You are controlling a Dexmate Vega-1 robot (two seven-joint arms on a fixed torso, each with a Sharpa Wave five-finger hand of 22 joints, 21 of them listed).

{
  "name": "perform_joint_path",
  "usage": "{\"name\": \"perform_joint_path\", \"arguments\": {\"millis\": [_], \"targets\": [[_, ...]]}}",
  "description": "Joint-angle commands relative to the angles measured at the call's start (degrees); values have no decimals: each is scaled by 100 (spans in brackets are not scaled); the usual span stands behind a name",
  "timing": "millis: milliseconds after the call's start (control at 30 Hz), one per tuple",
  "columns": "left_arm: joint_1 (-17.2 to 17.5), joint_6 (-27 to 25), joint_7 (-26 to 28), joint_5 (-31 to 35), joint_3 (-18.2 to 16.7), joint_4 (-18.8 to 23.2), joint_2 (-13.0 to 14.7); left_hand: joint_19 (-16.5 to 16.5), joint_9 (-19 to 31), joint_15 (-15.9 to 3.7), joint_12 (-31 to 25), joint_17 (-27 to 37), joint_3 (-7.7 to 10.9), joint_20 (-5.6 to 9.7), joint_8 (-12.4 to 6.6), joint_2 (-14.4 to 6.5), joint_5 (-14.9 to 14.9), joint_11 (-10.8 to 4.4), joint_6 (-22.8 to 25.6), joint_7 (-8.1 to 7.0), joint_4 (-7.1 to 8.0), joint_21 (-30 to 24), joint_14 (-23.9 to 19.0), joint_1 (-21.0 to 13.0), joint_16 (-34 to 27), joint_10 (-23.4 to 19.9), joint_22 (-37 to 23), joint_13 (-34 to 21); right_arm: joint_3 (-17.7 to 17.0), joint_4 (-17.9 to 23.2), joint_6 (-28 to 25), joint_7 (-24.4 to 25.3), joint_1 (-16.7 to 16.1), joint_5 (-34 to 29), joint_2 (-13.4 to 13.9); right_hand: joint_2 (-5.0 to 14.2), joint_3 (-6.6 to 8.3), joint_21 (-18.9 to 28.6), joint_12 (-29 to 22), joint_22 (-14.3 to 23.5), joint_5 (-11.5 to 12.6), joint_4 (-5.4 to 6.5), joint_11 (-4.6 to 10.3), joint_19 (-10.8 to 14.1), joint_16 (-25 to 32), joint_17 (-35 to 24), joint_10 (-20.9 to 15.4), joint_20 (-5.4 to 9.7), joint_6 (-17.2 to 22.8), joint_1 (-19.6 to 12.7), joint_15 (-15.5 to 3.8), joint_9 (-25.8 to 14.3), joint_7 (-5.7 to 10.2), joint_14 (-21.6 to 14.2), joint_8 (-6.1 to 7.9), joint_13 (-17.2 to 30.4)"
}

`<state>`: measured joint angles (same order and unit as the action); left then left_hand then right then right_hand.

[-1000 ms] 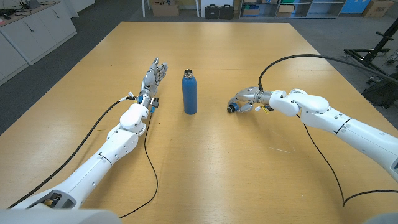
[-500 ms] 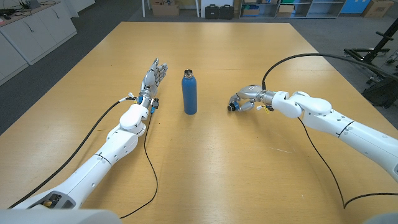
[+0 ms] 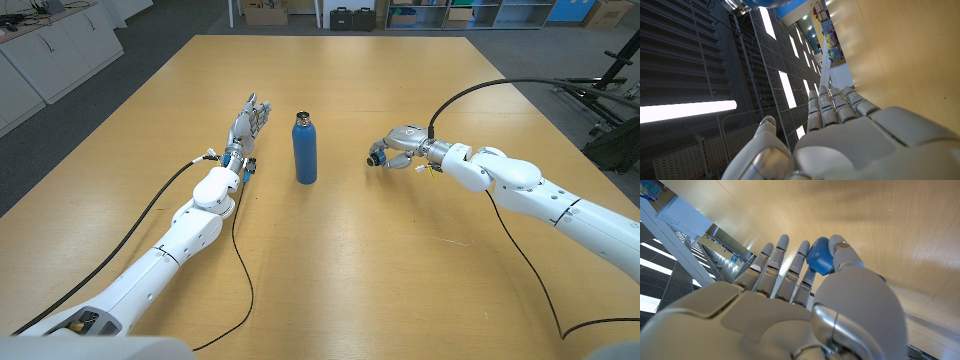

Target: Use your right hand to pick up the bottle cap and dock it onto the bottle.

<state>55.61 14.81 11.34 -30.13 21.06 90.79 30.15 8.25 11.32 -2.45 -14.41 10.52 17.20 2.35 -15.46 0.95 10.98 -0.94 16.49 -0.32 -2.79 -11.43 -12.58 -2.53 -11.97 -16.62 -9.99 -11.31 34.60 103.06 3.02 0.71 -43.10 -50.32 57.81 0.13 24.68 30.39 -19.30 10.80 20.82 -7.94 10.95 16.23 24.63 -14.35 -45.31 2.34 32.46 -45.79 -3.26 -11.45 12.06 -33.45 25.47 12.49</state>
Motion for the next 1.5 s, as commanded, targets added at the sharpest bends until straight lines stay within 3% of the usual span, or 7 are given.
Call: {"name": "perform_joint_path", "arguments": {"millis": [33,600,1233,1500], "targets": [[-26,26,-21,5,16,4,-25,30,29,-110,19,23,0,99,0,-27,-25,15,84,6,-22,18,-48,-15,-6,-57,-16,-33,-140,483,-536,315,-189,-661,74,239,37,20,9,21,48,24,176,52,8,-14,-255,92,1088,-72,-755,-18,79,-54,42,6],[114,159,-50,-9,-29,59,11,27,31,-120,27,23,4,99,9,-36,-26,-7,95,-1,-32,21,-48,-14,3,-74,-16,-35,-202,812,-1010,577,-134,-1517,-62,239,39,7,30,20,56,19,177,24,-15,-9,-261,128,1086,-79,-768,-11,81,-52,32,-5],[182,294,-74,-21,-57,18,-12,25,32,-119,44,23,7,95,17,-43,-27,0,106,-1,-42,23,-52,-15,9,-68,-16,-36,-61,567,-1053,1025,413,-2027,-512,267,43,23,70,20,75,35,178,76,-27,-7,-266,190,1113,-70,-779,-23,81,-107,39,-23],[170,287,-78,-32,-48,-11,-35,25,33,-114,47,23,8,98,21,-46,-27,-4,114,-2,-47,23,-53,-13,12,-78,-16,-37,82,384,-1071,1491,621,-2275,-720,267,36,37,84,19,80,43,179,119,-33,-7,-273,210,1130,-58,-777,-28,81,-127,46,-29]]}}
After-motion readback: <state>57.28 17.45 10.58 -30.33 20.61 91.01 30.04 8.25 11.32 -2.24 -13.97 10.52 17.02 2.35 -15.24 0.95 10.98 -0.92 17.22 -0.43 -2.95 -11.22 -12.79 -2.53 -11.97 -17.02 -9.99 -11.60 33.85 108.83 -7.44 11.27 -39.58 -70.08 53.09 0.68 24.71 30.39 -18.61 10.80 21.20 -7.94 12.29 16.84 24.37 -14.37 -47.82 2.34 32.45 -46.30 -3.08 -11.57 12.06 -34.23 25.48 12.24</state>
